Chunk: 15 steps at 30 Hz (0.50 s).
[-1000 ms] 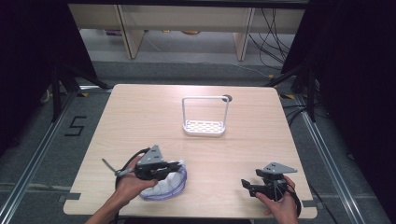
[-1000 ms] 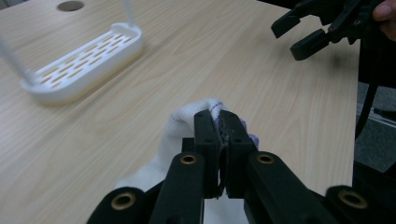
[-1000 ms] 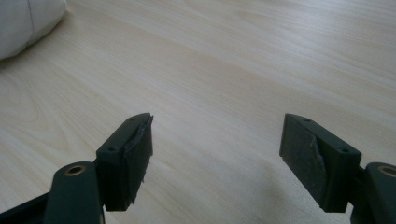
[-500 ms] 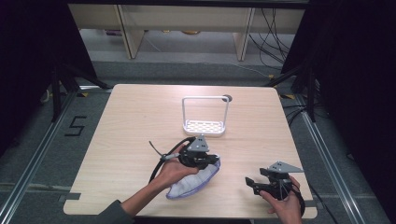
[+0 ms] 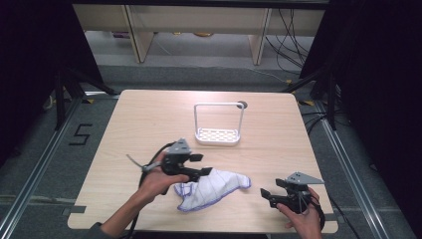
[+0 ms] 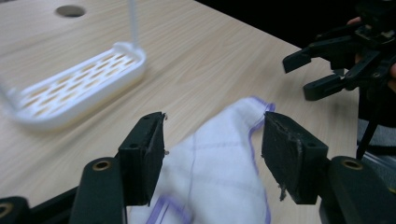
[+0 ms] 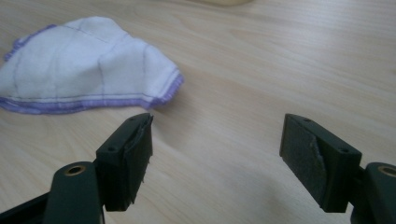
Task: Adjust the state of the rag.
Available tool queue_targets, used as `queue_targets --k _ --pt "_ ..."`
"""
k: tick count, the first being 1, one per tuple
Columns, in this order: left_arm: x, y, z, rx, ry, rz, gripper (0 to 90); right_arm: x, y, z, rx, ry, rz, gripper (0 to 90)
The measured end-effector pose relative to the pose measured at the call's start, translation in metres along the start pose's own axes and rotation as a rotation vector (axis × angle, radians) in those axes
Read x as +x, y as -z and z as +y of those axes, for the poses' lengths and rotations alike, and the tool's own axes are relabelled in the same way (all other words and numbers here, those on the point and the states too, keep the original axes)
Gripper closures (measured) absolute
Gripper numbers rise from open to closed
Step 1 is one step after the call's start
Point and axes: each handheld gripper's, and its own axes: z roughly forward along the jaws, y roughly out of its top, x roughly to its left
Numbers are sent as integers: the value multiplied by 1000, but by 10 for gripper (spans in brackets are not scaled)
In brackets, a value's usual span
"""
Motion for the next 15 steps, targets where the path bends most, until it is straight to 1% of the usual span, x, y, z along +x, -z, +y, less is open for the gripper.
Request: queue_targets --k 1,2,3,4,5,6,7,8,9,10,11,12,13,14,15 --pt "8 15 -16 1 23 19 386 6 -1 3 -29 4 28 262" --pt "8 15 -16 1 23 19 387 6 -1 3 -29 4 28 262" --pt "15 25 -32 17 55 42 388 15 -1 7 -27 4 46 262" --pt "15 25 -32 17 55 42 386 15 -1 7 -27 4 46 262" --pt "17 29 -42 13 78 51 386 16 -2 10 -35 43 49 262" --pt "19 31 -46 19 93 54 375 27 -5 16 -60 49 91 263" --pt "23 35 -56 27 120 54 371 33 -6 20 -42 38 115 269" --pt "24 36 -60 26 131 72 371 38 -8 23 -48 66 138 278" --pt "26 37 -64 32 136 80 372 46 -10 26 -43 53 167 280" --pt "26 37 -64 32 136 80 372 52 -14 29 -59 70 193 280" --pt "27 37 -70 43 148 89 373 57 -17 32 -46 87 223 284" --pt "28 37 -73 51 153 83 373 65 -21 35 -33 81 257 290" --pt "29 37 -75 57 150 93 373 71 -25 38 -37 102 270 293" --pt "30 38 -76 66 147 83 371 77 -30 41 -40 137 281 295" --pt "30 39 -77 63 153 90 369 86 -33 43 -1 115 296 299"
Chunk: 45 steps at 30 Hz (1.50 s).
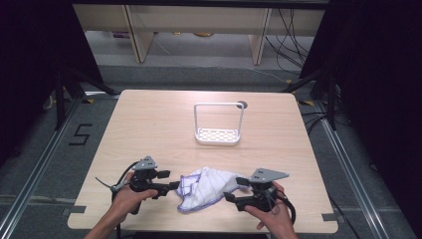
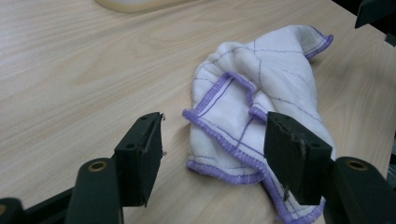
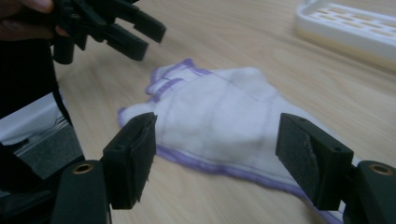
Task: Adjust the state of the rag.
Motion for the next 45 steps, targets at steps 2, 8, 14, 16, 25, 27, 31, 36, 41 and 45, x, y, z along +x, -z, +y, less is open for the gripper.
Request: queue_targets --k 2,8,14,16,25,27,31,36,41,45 --pt "2 4 -1 -5 5 8 361 6 -15 6 6 43 16 309" --pt "6 19 -12 -28 14 47 344 30 -55 15 88 80 40 318" --pt "8 27 -18 -26 10 65 335 46 -82 18 152 154 5 390" --pt "8 27 -19 -23 10 80 332 49 -92 16 197 224 -12 475" --pt "5 22 -20 -24 -15 50 332 40 -74 28 109 272 -17 858" --pt "3 20 -20 -15 -13 51 331 34 -61 37 64 271 -25 858" --pt "-6 10 -20 -3 -43 33 330 13 -42 51 -18 190 -44 859" --pt "-14 1 -17 -11 -53 -14 307 -10 -29 58 -62 81 -37 860" --pt "-24 -13 -16 12 -79 -19 287 -29 -25 61 -90 66 -64 861" --pt "-27 -26 -14 41 -120 -3 255 -46 -24 61 -99 30 -100 861"
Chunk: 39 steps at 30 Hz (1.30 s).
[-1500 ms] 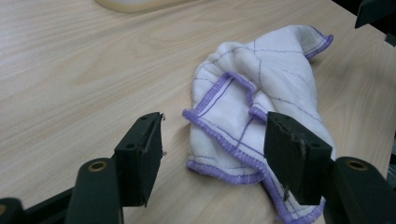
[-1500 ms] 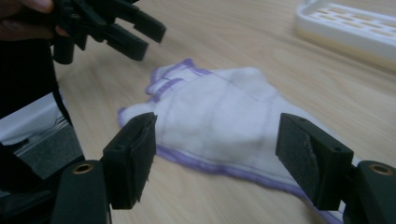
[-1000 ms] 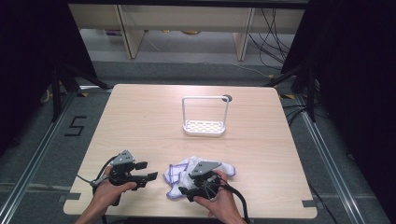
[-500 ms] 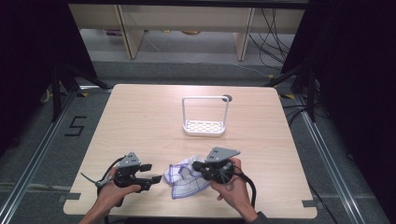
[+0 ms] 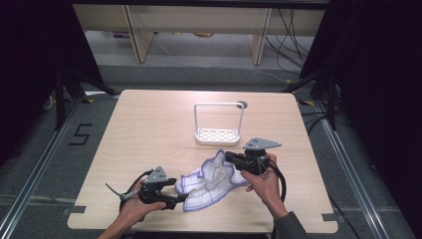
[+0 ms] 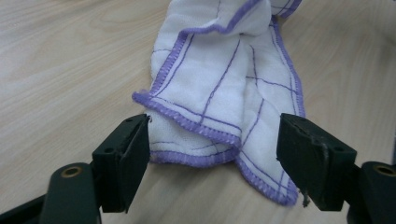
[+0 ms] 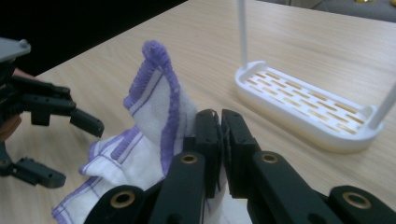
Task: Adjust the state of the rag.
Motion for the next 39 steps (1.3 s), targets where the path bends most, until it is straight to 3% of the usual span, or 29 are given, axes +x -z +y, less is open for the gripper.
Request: queue_targets --k 3,4,5,7,8,9,12,13,16,17,19,21,22,23,24,26,27,28,30,31,32,34,36,37,38,39 --pt "-1 -8 3 0 -10 24 275 -7 -1 -1 -3 -43 0 861" --pt "-2 -11 5 0 -17 54 275 -10 -1 -2 -5 -67 -5 861" --pt "-3 -15 8 6 -24 69 302 -16 -2 -3 -4 -54 -14 861" --pt "-4 -22 15 42 -56 93 371 -24 -1 -10 0 -87 -30 861" --pt "-4 -22 15 42 -56 93 441 -25 -1 -12 2 -115 -33 861" --pt "-2 -23 18 43 -99 93 524 -28 -1 -14 3 -118 -37 861" --pt "0 -22 21 9 -92 92 766 -32 -1 -17 10 -144 -43 861" --pt "1 -20 25 -31 -73 78 804 -36 -1 -18 4 -168 -36 860" --pt "4 -17 30 -47 -74 62 843 -41 0 -19 6 -144 -38 861" --pt "7 -18 32 -51 -77 63 848 -41 -1 -19 7 -171 -43 860" --pt "18 -17 40 -69 -77 98 850 -45 -2 -20 20 -170 -61 860" --pt "27 -17 46 -96 -43 111 850 -52 -5 -21 17 -156 -67 859" --pt "31 -18 49 -103 -24 110 850 -52 -6 -22 39 -211 -64 859" --pt "36 -20 50 -106 -10 112 849 -59 -8 -23 33 -178 -70 858" --pt "39 -22 51 -108 2 132 848 -64 -10 -25 37 -196 -73 856" --pt "51 -35 48 -81 26 149 842 -72 -15 -28 56 -213 -94 851" --pt "51 -35 48 -81 26 149 827 -72 -15 -28 56 -213 -94 851" --pt "54 -37 46 -49 19 154 827 -78 -19 -32 80 -226 -119 844" --pt "56 -44 41 -41 47 144 796 -83 -23 -36 103 -222 -140 819" --pt "56 -43 41 -26 36 147 770 -84 -24 -37 109 -219 -154 799" --pt "53 -40 41 -12 37 161 625 -86 -22 -37 124 -215 -183 740" --pt "50 -34 42 -10 59 179 481 -88 -17 -36 128 -211 -211 675" --pt "47 -29 40 -7 58 179 402 -86 -13 -35 131 -236 -220 633" --pt "40 -21 35 -1 64 181 356 -84 1 -35 131 -195 -243 583" --pt "40 -21 35 -1 64 181 332 -84 1 -35 131 -195 -243 583" --pt "32 -12 28 5 82 146 316 -78 15 -35 132 -173 -233 550"
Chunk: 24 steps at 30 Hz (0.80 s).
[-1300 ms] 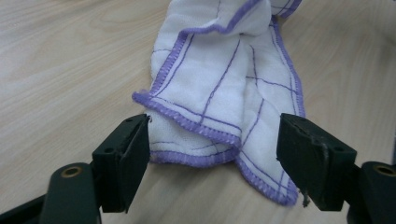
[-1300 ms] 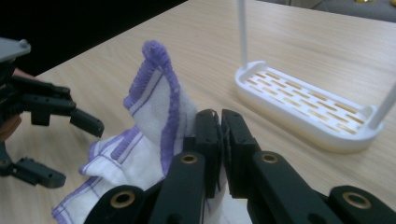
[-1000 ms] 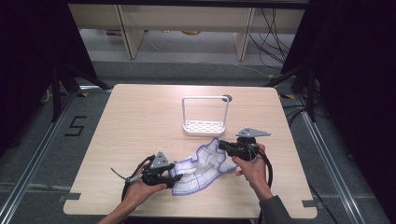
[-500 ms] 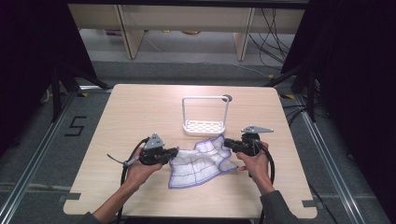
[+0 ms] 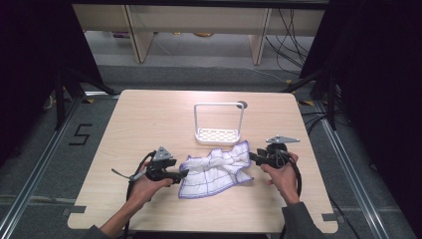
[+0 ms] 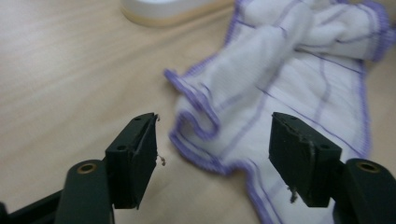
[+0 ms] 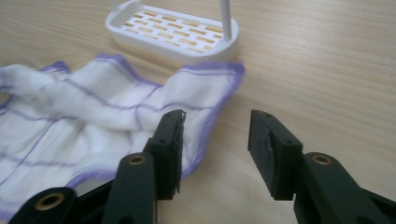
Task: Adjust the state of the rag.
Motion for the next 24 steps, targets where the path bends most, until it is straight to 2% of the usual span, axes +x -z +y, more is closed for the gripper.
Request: queue_targets --k 3,4,6,7,8,11,12,13,14,15,16,17,18,19,20,21,22,23,24 --pt "-12 14 -15 -5 4 -38 312 7 22 -8 -13 22 18 525" --pt "-15 18 -19 3 -19 -43 321 11 28 -12 -12 35 30 524" --pt "-22 22 -25 10 -46 -44 328 17 36 -20 6 91 64 532" --pt "-25 23 -27 -1 -45 -46 334 20 38 -24 7 120 52 538" --pt "-26 24 -28 10 -60 -54 342 23 39 -27 32 138 69 538" --pt "-31 21 -29 11 -50 -64 370 27 39 -35 49 147 96 542" --pt "-31 20 -30 24 -65 -67 385 29 38 -37 58 157 94 541" --pt "-33 17 -30 11 -48 -70 396 30 36 -38 73 169 100 542" --pt "-33 16 -30 31 -62 -72 407 32 34 -39 90 173 103 543" --pt "-34 13 -30 28 -58 -72 420 34 30 -41 84 176 103 550" --pt "-34 12 -30 36 -76 -71 431 35 28 -41 96 189 103 552" --pt "-33 9 -30 48 -105 -75 441 35 27 -41 134 207 105 558" --pt "-33 9 -30 48 -105 -75 460 35 27 -41 134 207 105 558" --pt "-34 8 -30 46 -111 -79 460 35 23 -43 125 223 101 574" --pt "-33 7 -30 61 -132 -75 473 35 21 -44 119 212 103 588" --pt "-33 6 -30 61 -141 -77 497 34 20 -44 141 240 103 611" --pt "-35 4 -30 70 -154 -75 545 35 19 -45 163 248 108 710" --pt "-35 4 -30 70 -154 -75 571 35 19 -45 163 248 108 710" --pt "-36 2 -31 64 -161 -69 620 36 19 -44 155 288 93 823"
